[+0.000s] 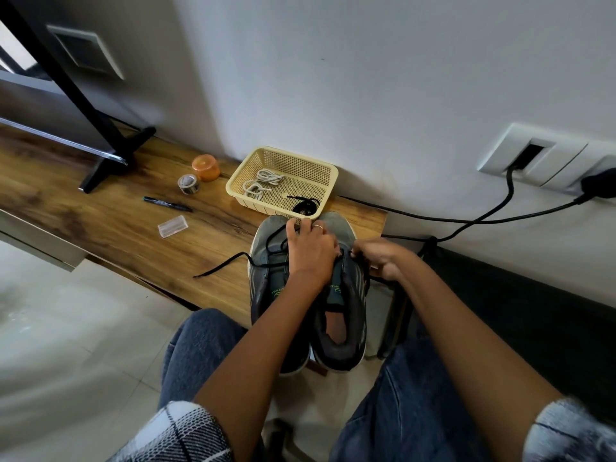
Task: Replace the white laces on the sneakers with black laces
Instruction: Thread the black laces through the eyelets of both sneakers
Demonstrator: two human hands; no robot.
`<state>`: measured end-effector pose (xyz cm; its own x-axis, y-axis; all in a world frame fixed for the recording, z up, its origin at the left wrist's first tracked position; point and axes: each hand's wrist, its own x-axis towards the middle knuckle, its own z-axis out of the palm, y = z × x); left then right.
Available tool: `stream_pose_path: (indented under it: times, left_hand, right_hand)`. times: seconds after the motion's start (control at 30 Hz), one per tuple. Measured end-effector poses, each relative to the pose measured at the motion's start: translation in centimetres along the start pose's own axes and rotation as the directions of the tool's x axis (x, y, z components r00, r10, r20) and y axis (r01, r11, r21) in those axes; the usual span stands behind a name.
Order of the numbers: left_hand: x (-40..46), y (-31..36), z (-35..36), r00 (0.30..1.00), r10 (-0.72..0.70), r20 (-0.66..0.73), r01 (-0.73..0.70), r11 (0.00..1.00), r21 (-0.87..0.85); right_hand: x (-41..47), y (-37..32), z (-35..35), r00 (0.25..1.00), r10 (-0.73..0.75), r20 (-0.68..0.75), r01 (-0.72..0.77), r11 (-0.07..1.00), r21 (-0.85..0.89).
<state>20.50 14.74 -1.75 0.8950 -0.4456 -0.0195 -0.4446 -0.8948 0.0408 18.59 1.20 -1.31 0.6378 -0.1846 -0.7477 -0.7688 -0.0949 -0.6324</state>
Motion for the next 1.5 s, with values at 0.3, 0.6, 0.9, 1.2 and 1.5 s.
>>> stream_pose_path:
  times: [0.3,0.6,0.9,1.2,1.5]
  left_hand:
    - [0.1,-0.2,0.1,0.999,0.01,0.05,-0.01,1.0,0.001]
    - [0.0,-0.4,0.5,0.999,0.018,0.044,-0.017,1.0,-0.025]
    - [0.0,-0.6,0.5,0.999,0.003,0.044,-0.003,1.0,-0.007]
    - [0.0,-0.2,0.3,0.998,-0.008,0.058,0.006,0.999,0.043]
    - [0.5,-4.7,-1.6,0.986,-0.109,0.125,0.104,0.993,0.048]
  right_hand:
    - [0.3,2.2,0.7,0.823,-0.537,-0.184,0.346,0.732,-0.586]
    - [0.3,3.1,0.9,0.638,-0.767,-0.07,0.383,0.396,-0.834]
    - [0.4,2.5,1.9,0.816,-0.53,-0.232,0.316,0.744,-0.589]
    - [0.2,1.5,2.3,0.893,-0.406,-0.193,0.199,0.743,-0.639]
    - [-0.8,1.5,0.7,0.883,-0.408,-0.233,0.222,0.799,-0.558]
